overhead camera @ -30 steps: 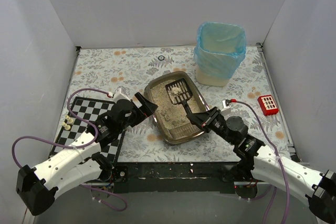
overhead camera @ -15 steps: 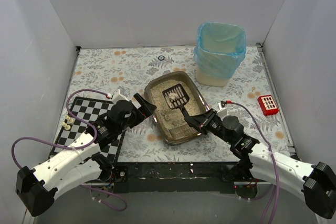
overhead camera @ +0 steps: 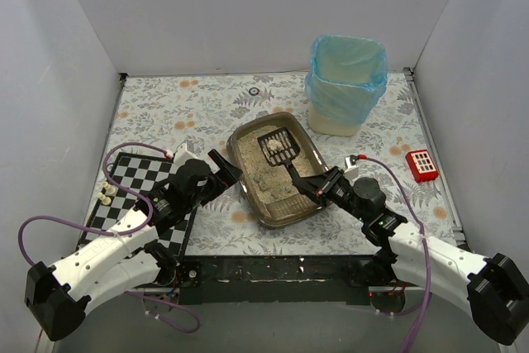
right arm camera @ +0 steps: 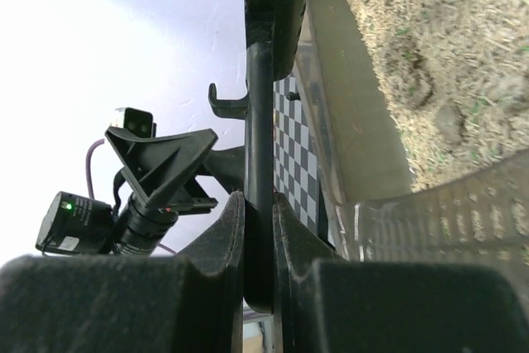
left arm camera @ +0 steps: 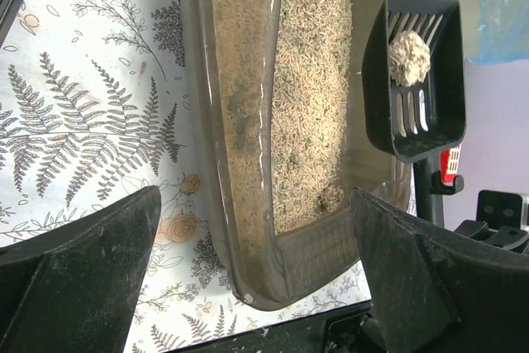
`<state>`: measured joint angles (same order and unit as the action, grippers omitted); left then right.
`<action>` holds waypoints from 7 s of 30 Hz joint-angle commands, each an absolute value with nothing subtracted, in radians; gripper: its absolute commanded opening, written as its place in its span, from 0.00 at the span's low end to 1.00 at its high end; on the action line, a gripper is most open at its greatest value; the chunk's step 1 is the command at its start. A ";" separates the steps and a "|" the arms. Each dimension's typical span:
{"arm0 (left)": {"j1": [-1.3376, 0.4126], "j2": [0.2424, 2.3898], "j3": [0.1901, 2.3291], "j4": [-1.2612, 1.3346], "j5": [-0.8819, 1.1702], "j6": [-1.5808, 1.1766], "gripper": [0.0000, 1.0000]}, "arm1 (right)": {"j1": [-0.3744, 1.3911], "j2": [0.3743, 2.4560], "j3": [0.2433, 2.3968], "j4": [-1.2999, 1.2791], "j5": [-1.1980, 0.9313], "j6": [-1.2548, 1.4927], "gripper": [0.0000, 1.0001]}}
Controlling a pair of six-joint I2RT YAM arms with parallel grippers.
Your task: Clean the litter box
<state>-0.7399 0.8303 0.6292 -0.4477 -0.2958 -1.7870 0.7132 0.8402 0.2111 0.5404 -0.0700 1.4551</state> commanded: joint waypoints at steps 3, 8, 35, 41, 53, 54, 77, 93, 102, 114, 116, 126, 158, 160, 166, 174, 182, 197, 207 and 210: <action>-0.744 0.848 0.669 -0.472 -0.324 -1.775 0.98 | 0.698 0.756 0.127 0.675 -0.071 1.436 0.01; -0.742 0.873 0.680 -0.462 -0.302 -1.761 0.98 | 0.707 0.738 0.253 0.471 -0.123 1.310 0.01; -0.744 0.891 0.664 -0.425 -0.308 -1.758 0.98 | 0.703 0.721 0.225 0.409 -0.095 1.376 0.01; -0.744 0.899 0.673 -0.411 -0.282 -1.740 0.98 | 0.730 0.629 0.353 0.250 -0.018 1.238 0.01; -0.742 0.974 0.673 -0.340 -0.219 -1.738 0.98 | 0.724 0.733 0.212 0.574 -0.164 1.313 0.01; -0.742 0.973 0.669 -0.342 -0.227 -1.744 0.98 | 0.724 0.729 0.228 0.473 -0.094 1.287 0.01; -0.742 0.897 0.649 -0.356 -0.210 -1.736 0.98 | 0.747 0.706 0.216 0.432 -0.123 1.315 0.01; -0.742 0.943 0.664 -0.322 -0.198 -1.681 0.98 | 0.615 0.873 0.787 0.029 -0.034 1.214 0.01; -0.742 1.023 0.686 -0.318 -0.198 -1.663 0.98 | 0.318 1.080 1.262 -0.233 -0.072 1.042 0.01; -0.744 1.134 0.739 -0.318 -0.209 -1.626 0.98 | 0.268 1.455 1.738 -0.583 0.322 0.537 0.01; -0.742 1.144 0.749 -0.318 -0.221 -1.626 0.98 | 0.268 1.489 1.738 -0.583 0.285 0.408 0.01; -0.742 1.250 0.824 -0.328 -0.271 -1.605 0.98 | 0.282 1.516 1.727 -0.577 0.304 0.023 0.01; -0.721 1.316 0.812 -0.295 -0.248 -1.574 0.97 | 0.434 1.155 1.410 -0.227 0.422 -0.379 0.01; -0.719 1.328 0.813 -0.287 -0.250 -1.563 0.95 | 0.434 1.082 1.353 -0.181 0.374 -0.245 0.01; -0.718 1.365 0.836 -0.314 -0.261 -1.555 0.93 | 0.434 0.953 1.318 -0.394 0.124 0.386 0.01; -0.718 1.359 0.830 -0.353 -0.288 -1.586 0.93 | 0.445 0.862 1.064 -0.413 -0.212 0.794 0.01; -0.718 1.359 0.818 -0.342 -0.281 -1.603 0.88 | 0.595 0.733 0.790 -0.339 -0.020 1.158 0.01; -0.716 1.390 0.844 -0.364 -0.281 -1.523 0.56 | 0.988 1.311 1.262 -0.747 0.591 0.462 0.01; -0.718 1.373 0.828 -0.367 -0.267 -1.526 0.56 | 1.074 1.748 1.495 -1.017 1.107 0.469 0.01; -0.718 1.370 0.827 -0.365 -0.259 -1.526 0.56 | 1.072 1.786 1.496 -1.010 1.120 0.479 0.01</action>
<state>-0.7097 1.3949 0.8143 -0.3687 -0.2409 -1.5444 1.0771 1.7561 1.4483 -0.9058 0.9363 0.4423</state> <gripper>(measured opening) 0.559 0.158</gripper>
